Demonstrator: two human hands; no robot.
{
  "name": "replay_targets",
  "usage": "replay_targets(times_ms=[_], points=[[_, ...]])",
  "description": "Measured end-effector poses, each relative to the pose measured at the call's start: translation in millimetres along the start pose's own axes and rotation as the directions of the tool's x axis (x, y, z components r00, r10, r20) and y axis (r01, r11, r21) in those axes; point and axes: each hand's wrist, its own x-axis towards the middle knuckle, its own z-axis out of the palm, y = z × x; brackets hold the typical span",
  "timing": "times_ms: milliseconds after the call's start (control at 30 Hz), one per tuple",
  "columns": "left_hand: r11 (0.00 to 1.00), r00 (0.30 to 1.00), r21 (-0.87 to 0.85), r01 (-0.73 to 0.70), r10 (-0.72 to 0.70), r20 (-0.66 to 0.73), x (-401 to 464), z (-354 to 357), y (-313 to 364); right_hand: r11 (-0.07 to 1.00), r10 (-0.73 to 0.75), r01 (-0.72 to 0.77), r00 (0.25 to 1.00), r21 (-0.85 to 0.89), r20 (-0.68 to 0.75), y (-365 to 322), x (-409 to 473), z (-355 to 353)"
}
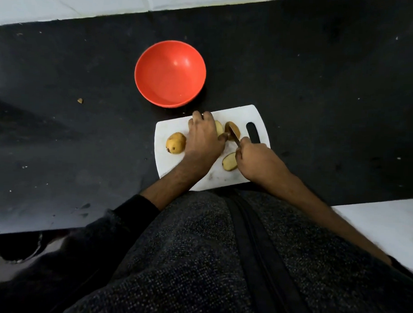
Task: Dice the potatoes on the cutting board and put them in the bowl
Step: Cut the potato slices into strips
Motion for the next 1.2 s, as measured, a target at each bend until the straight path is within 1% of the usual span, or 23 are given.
replay_targets(times_ms=[167,300,400,533,600,667,733,800,900,1100,1200], points=[[0.998,0.996,-0.049,-0.031,0.027,-0.087,-5.9,5.2,4.9,0.998,-0.063,0.063,0.998,-0.009,0.013,7.0,0.3,-7.7],[0.993,0.991,-0.080,-0.084,0.075,-0.110,-7.9,2.9,2.8,0.994,-0.108,0.108,0.994,-0.002,0.017,8.7,2.1,-6.4],[0.985,0.988,-0.114,-0.131,0.121,-0.091,-6.2,-2.6,-4.7,0.993,-0.119,0.119,0.993,0.021,0.005,8.8,2.5,-2.5],[0.980,0.988,-0.126,-0.151,0.152,-0.005,-4.9,-11.7,-15.2,0.991,-0.116,0.120,0.992,0.067,-0.054,7.2,2.0,2.7],[0.978,0.987,-0.136,-0.158,0.161,0.014,-4.8,-14.9,-19.0,0.987,-0.124,0.129,0.991,0.092,-0.052,3.6,2.0,6.0],[0.977,0.987,-0.149,-0.151,0.156,0.024,-4.8,-17.0,-21.2,0.985,-0.124,0.128,0.991,0.112,-0.041,-0.6,1.7,9.9],[0.981,0.992,-0.149,-0.125,0.128,0.009,-4.7,-17.4,-22.8,0.988,-0.125,0.130,0.990,0.088,-0.064,-5.3,1.2,14.6],[0.990,0.995,-0.098,-0.101,0.101,-0.005,-3.0,-16.9,-25.0,0.991,-0.125,0.128,0.989,0.034,-0.082,-10.7,1.3,18.6],[0.993,0.993,0.013,-0.114,0.114,0.005,0.2,-14.8,-28.6,0.994,-0.106,0.105,0.992,-0.020,-0.064,-16.6,2.5,24.4],[0.974,0.984,0.140,-0.176,0.174,0.028,-0.4,-16.4,-26.0,0.998,-0.050,0.049,0.999,-0.046,-0.006,-24.0,4.4,29.3],[0.967,0.980,0.163,-0.197,0.195,0.032,-0.8,-16.4,-25.2,0.996,-0.041,0.041,0.999,-0.076,-0.002,-26.0,1.7,26.3]])
